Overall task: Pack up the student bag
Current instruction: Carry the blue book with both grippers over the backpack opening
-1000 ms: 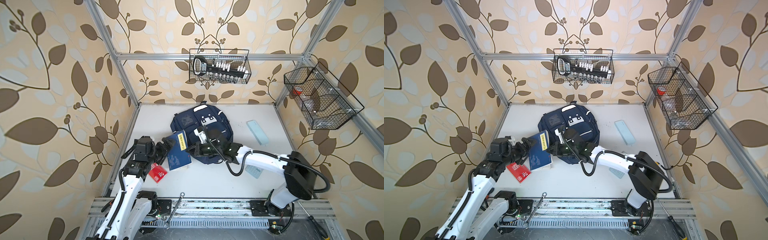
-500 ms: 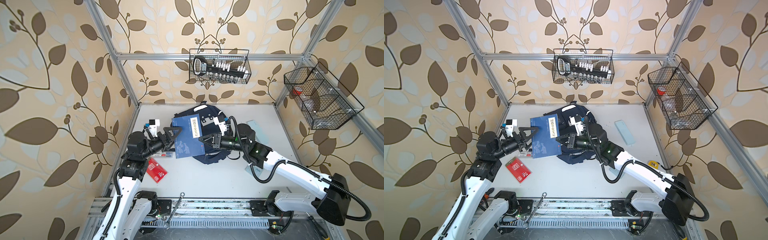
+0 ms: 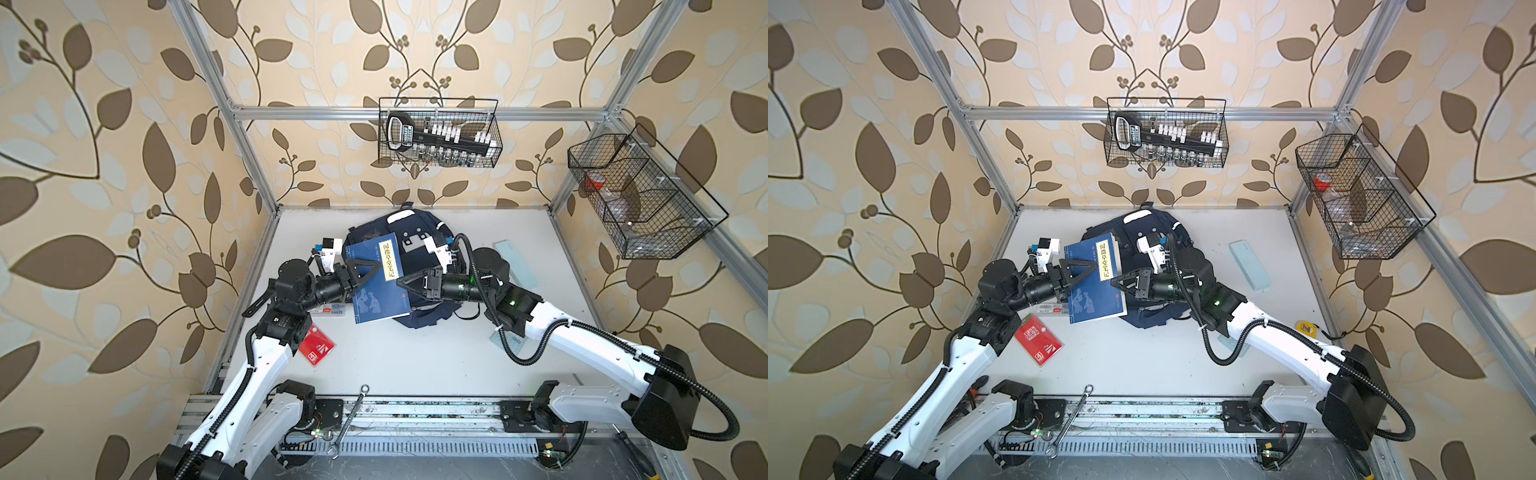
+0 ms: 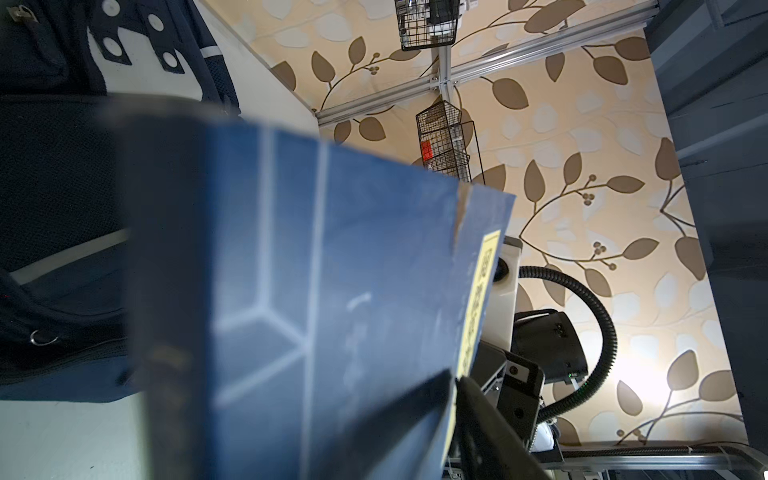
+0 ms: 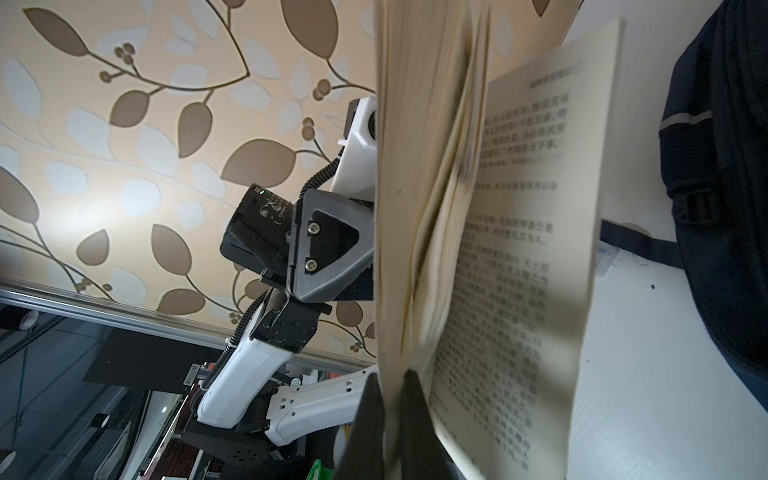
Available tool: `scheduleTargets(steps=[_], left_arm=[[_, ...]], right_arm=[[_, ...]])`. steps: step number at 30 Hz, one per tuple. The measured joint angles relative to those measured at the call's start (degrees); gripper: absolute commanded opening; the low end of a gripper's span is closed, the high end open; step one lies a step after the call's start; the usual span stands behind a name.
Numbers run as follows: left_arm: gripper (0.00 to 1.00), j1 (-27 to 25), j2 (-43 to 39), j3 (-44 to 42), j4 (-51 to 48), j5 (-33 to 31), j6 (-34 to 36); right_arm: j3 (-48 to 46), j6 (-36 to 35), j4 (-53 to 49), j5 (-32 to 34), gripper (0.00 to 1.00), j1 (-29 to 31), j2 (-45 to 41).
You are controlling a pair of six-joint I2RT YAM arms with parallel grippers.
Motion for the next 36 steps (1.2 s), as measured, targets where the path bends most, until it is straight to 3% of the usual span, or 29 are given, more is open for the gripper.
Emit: scheduleTargets(steps=[2, 3, 6, 8, 12, 16, 22, 25, 28, 35, 36], left_arm=[[0.00, -0.35, 0.22, 0.37, 0.20, 0.11, 0.09], [0.00, -0.57, 0.37, 0.57, 0.26, 0.42, 0.11], [0.00, -0.68, 0.76, 0.96, 1.14, 1.09, 0.31], [0.00, -0.68, 1.07, 0.98, 2.19, 2.19, 0.20], [0.00, -1.33, 2.19, 1.46, 5.49, 5.16, -0.68], [0.00, -3.26, 2.67, 2.78, 6.71, 7.04, -0.48], [0.00, -4.83, 2.71, 3.32, 7.04, 8.11, 0.66], [0.00, -4.83, 2.82, 3.32, 7.06, 8.15, 0.79], [0.00, -4.83, 2.86, 3.32, 7.04, 8.17, 1.07], [0.00, -5.20, 2.86, 3.32, 6.95, 8.17, 1.79], [0.16, -5.20, 2.89, 3.32, 6.71, 8.07, 2.43]], right_arm=[[0.00, -1.38, -2.78, 0.28, 0.50, -0.63, -0.85], [0.00, -2.54, -4.92, 0.59, 0.63, -1.29, -1.73], [0.00, -6.75, -10.88, 1.01, 0.82, -4.55, -5.51], [-0.02, -9.42, -13.11, -0.50, 0.88, -7.45, -7.98], [-0.02, -14.01, -14.75, -6.75, 0.91, -9.25, -8.98], [-0.04, -15.43, -14.25, -11.78, 0.91, -8.57, -7.82], [0.04, -15.82, -11.56, -14.27, 0.91, -3.45, -4.94], [0.02, -15.30, -9.81, -14.64, 0.86, -1.77, -4.37], [0.02, -14.32, -8.15, -14.12, 0.72, -1.18, -4.37], [0.02, -13.29, -8.11, -10.23, 0.00, -0.98, -4.39], [0.02, -13.20, -8.55, -9.66, 0.00, -1.01, -4.44]])
